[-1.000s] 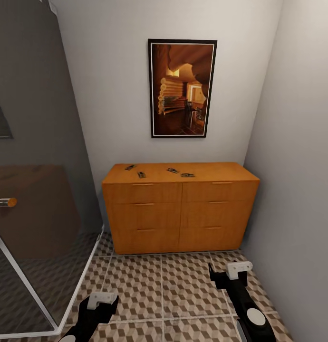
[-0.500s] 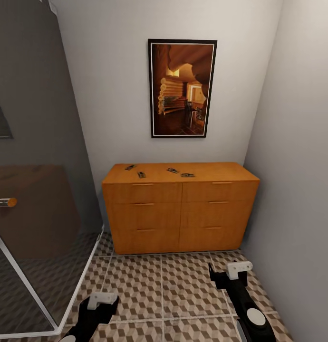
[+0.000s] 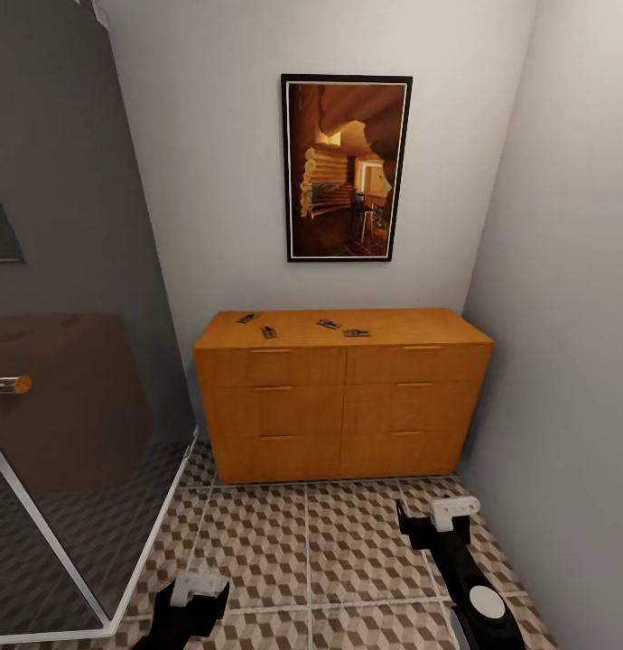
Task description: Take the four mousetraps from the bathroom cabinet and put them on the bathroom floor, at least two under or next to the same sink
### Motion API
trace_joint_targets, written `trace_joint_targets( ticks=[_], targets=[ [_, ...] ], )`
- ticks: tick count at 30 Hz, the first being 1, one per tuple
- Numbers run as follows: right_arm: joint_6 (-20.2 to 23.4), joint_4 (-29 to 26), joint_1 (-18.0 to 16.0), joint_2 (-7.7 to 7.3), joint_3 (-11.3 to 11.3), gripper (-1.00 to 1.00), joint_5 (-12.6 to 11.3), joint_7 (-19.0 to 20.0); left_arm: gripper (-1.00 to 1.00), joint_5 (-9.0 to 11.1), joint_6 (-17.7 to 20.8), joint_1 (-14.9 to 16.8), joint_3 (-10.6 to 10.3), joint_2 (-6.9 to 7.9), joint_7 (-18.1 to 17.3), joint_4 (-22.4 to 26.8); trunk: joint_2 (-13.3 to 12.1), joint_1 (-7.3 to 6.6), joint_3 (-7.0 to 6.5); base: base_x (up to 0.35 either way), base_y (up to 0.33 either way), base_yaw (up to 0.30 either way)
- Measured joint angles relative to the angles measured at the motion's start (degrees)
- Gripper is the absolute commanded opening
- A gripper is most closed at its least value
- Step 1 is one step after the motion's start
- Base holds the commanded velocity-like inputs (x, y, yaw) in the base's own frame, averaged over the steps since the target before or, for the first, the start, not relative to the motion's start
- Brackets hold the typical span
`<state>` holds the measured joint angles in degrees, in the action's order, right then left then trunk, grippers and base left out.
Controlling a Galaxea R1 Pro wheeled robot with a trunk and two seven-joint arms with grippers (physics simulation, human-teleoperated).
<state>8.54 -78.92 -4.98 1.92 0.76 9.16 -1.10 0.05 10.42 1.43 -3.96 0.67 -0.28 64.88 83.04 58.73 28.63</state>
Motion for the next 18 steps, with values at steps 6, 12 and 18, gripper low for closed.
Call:
trace_joint_targets(
  ticks=[6, 12, 18],
  targets=[
    [0.2, 0.0, 0.0, 0.08, -0.2, 1.0, 0.0, -0.2, 1.0, 0.2, -4.0, 0.0, 0.1, 0.28, 0.0, -8.8, 0.0, 0.0, 0.0, 0.0, 0.0, 0.0],
    [0.6, -1.7, 0.0, 0.02, -0.3, 1.0, 0.3, -0.5, 1.0, 0.2, -18.4, -0.1, 0.6, 0.46, 0.1, -24.6, 0.0, 0.0, 0.01, 0.0, 0.0, 0.0],
    [1.0, -4.2, -0.1, 0.05, -0.4, 1.0, 3.1, -1.7, 1.0, 0.2, -25.5, -0.1, 0.7, 0.61, 0.1, -33.3, 0.0, 0.0, 0.0, 0.0, 0.0, 0.0]
  ],
)
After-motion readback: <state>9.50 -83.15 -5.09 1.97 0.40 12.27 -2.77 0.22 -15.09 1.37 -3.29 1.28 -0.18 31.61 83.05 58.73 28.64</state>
